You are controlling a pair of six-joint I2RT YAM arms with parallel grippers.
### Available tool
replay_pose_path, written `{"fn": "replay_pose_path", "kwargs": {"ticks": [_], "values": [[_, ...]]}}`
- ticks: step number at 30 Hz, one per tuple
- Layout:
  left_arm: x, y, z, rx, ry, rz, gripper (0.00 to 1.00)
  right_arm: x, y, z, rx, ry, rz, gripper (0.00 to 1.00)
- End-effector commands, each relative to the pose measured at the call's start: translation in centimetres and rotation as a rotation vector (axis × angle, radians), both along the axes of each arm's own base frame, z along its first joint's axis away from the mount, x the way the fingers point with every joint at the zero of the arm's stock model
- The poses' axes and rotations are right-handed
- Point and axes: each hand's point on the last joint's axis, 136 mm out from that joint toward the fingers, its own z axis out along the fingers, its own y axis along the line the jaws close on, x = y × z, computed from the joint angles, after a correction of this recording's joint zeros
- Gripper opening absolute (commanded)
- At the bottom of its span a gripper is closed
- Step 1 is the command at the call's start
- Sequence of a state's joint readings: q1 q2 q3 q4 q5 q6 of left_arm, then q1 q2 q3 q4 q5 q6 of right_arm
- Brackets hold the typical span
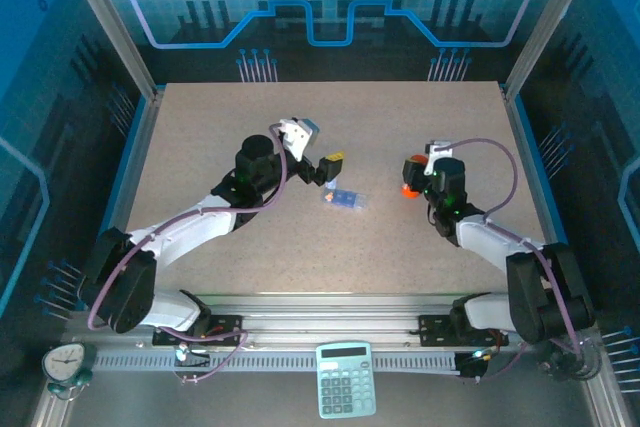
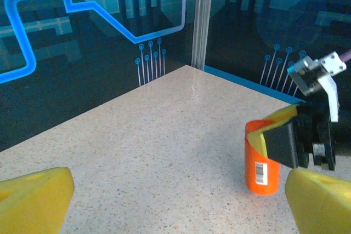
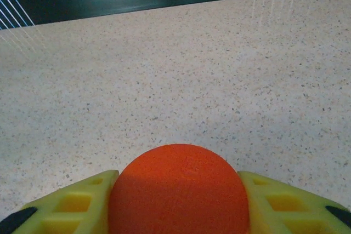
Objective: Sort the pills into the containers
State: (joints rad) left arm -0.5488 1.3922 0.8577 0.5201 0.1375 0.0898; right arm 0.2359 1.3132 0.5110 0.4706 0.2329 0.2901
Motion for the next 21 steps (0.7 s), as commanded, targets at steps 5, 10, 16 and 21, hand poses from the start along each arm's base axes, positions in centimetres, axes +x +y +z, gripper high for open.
{"fn": "replay_pose_path", "kwargs": {"ticks": [5, 10, 16, 21], "values": [[0.1, 1.1, 2.9, 0.003, -0.085, 0.048, 0.99, 0.6, 1.0, 1.7, -0.045, -0.122, -0.047, 0.22], [0.0, 1.5, 3.3, -0.005, -0.092, 0.065, 0.99, -0.1, 1.5, 0.3, -0.056, -0.105, -0.063, 0.22], [-0.1, 1.7, 3.4, -0.006, -0.091, 0.076, 0.99, -0.8, 1.5, -1.0, -0.052, -0.089, -0.077, 0.24], [-0.1, 1.8, 3.7, -0.009, -0.095, 0.080, 0.99, -1.4, 2.0, -1.5, -0.043, -0.080, -0.069, 0.36]]}}
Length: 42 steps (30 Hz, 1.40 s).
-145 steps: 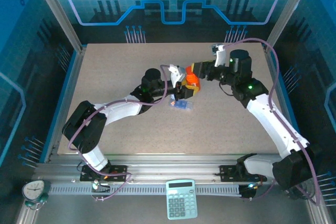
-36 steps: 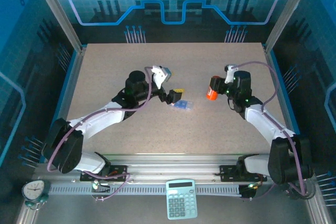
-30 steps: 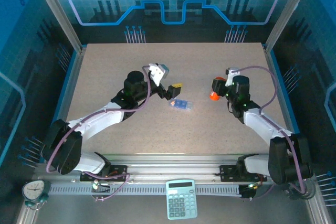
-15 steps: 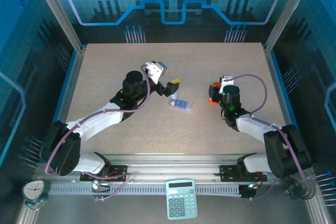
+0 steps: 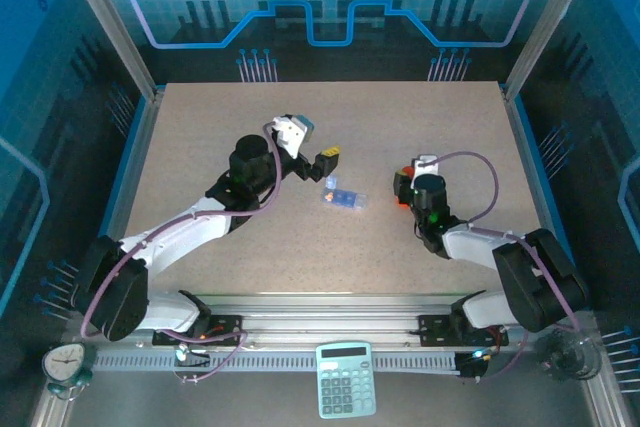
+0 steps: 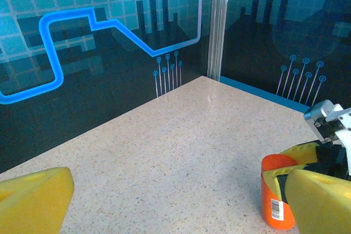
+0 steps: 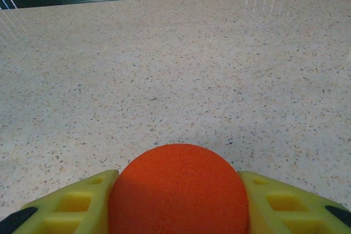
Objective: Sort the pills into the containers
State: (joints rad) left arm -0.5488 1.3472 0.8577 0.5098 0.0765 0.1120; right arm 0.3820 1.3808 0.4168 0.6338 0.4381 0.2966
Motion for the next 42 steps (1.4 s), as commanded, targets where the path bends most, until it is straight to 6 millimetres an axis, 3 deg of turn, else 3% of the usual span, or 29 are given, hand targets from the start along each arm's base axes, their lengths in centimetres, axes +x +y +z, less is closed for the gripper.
{"fn": "replay_pose_path", "kwargs": {"ticks": [1, 7, 14, 17, 23, 30, 34, 42], "values": [[-0.1, 0.7, 2.0, -0.011, -0.049, 0.023, 0.99, 0.0, 0.3, 0.9, 0.030, -0.053, -0.023, 0.42], [-0.1, 0.8, 2.2, -0.017, -0.054, 0.032, 0.99, -0.5, 0.7, 1.4, 0.037, -0.059, -0.014, 0.63], [-0.1, 0.9, 2.3, -0.025, -0.058, 0.035, 0.99, -0.6, 1.2, 2.8, 0.053, -0.070, 0.017, 0.74], [-0.2, 1.0, 2.3, -0.024, -0.063, 0.036, 0.99, -0.7, 1.8, 4.9, 0.068, -0.085, 0.053, 0.79], [0.0, 1.3, 2.0, -0.008, -0.070, 0.051, 0.99, -1.0, 3.5, 11.6, 0.154, -0.104, 0.192, 0.83], [1.3, 2.2, 1.5, -0.036, -0.060, 0.100, 0.99, -1.8, 9.1, 14.3, 0.269, 0.117, 0.469, 0.83], [3.1, 3.7, 1.1, -0.096, -0.003, 0.202, 0.99, -2.4, 12.3, 13.2, 0.297, 0.247, 0.587, 0.81], [5.8, 5.8, -0.8, -0.144, 0.095, 0.320, 0.99, -2.7, 16.0, 9.5, 0.247, 0.457, 0.700, 0.79]]}}
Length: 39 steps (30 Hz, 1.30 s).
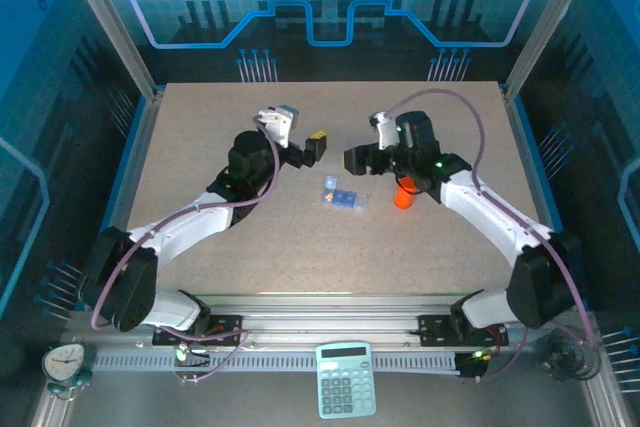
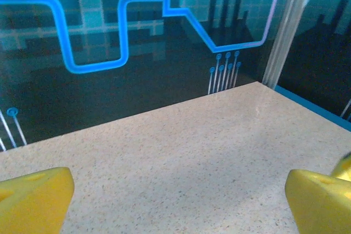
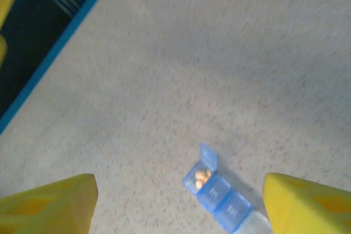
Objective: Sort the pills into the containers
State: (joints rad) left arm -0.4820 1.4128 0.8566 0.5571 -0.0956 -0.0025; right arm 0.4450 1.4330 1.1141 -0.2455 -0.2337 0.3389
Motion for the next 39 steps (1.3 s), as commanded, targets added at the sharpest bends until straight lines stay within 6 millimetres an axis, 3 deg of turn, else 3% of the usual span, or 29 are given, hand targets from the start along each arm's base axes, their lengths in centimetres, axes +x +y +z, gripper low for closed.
{"fn": "replay_pose_path", "kwargs": {"ticks": [1, 7, 15, 18, 23, 26, 27, 28, 39], "values": [[2.0, 1.8, 0.5, -0.096, 0.049, 0.088, 0.99, -1.6, 1.7, -1.0, -0.037, 0.093, 0.109, 0.79], [4.2, 3.5, -1.6, -0.126, 0.157, 0.143, 0.99, -1.2, 2.4, -4.5, -0.158, 0.194, 0.132, 0.77], [6.4, 5.2, -5.5, -0.063, 0.380, 0.204, 0.99, -0.1, 1.1, -8.0, -0.362, 0.228, 0.101, 0.77], [6.8, 5.1, -7.1, -0.038, 0.458, 0.194, 0.93, 0.3, 0.7, -8.9, -0.423, 0.239, 0.103, 0.77], [7.1, 4.7, -9.0, -0.007, 0.538, 0.171, 0.67, 0.4, 0.6, -10.5, -0.486, 0.268, 0.116, 0.77], [7.2, 4.3, -9.7, 0.004, 0.567, 0.147, 0.24, 0.5, 0.4, -11.6, -0.522, 0.289, 0.120, 0.77], [7.2, 4.2, -9.9, 0.012, 0.578, 0.140, 0.05, 0.5, 0.3, -11.8, -0.531, 0.293, 0.117, 0.77], [7.3, 4.2, -10.2, 0.019, 0.588, 0.139, 0.00, 0.6, 0.2, -12.2, -0.541, 0.298, 0.115, 0.77], [6.3, 1.8, -11.4, -0.067, 0.674, 0.037, 0.00, 1.0, -0.8, -15.8, -0.596, 0.363, 0.086, 0.76]]}}
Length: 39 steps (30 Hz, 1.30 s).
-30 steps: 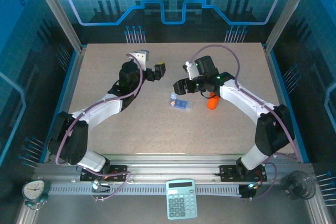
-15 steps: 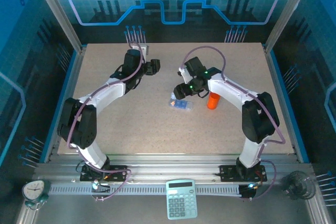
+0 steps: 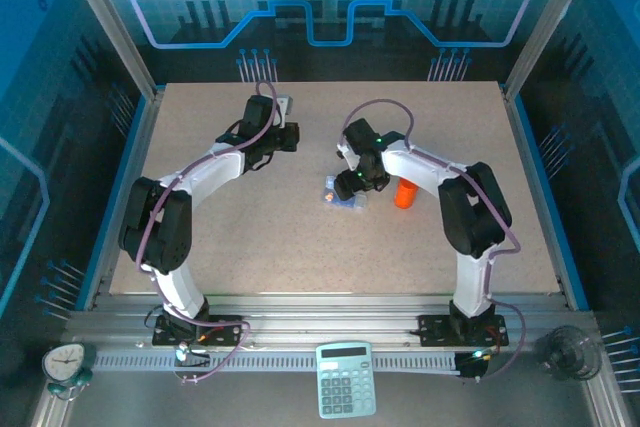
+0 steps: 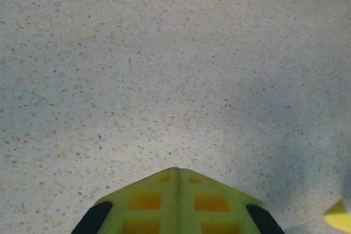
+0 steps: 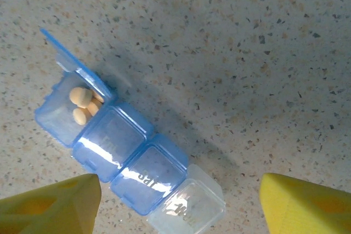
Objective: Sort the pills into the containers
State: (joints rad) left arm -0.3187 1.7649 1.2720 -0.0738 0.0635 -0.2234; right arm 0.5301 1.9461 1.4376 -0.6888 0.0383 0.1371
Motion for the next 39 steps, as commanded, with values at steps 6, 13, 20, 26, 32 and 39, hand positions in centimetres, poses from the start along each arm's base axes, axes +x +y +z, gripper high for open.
{"fn": "replay_pose_path", "kwargs": {"ticks": [6, 13, 20, 26, 32, 39], "values": [[-1.0, -3.2, -1.2, -0.085, 0.102, -0.120, 0.00, 0.5, -0.6, -0.7, 0.000, 0.009, -0.033, 0.76], [-1.2, -5.0, -2.3, -0.091, 0.168, -0.168, 0.00, 0.3, -1.1, -1.6, 0.002, 0.032, -0.050, 0.75], [-1.3, -6.5, -2.8, -0.098, 0.199, -0.202, 0.00, -0.1, -1.4, -2.7, 0.015, 0.058, -0.065, 0.74], [-1.5, -7.7, -4.0, -0.092, 0.252, -0.226, 0.00, -0.4, -1.4, -3.6, 0.009, 0.079, -0.069, 0.74], [-1.9, -8.4, -5.2, -0.076, 0.296, -0.246, 0.00, -0.7, -1.6, -4.2, 0.004, 0.090, -0.074, 0.73], [-2.6, -9.4, -6.6, -0.067, 0.351, -0.276, 0.00, -0.8, -1.7, -4.4, 0.004, 0.093, -0.080, 0.73]]}}
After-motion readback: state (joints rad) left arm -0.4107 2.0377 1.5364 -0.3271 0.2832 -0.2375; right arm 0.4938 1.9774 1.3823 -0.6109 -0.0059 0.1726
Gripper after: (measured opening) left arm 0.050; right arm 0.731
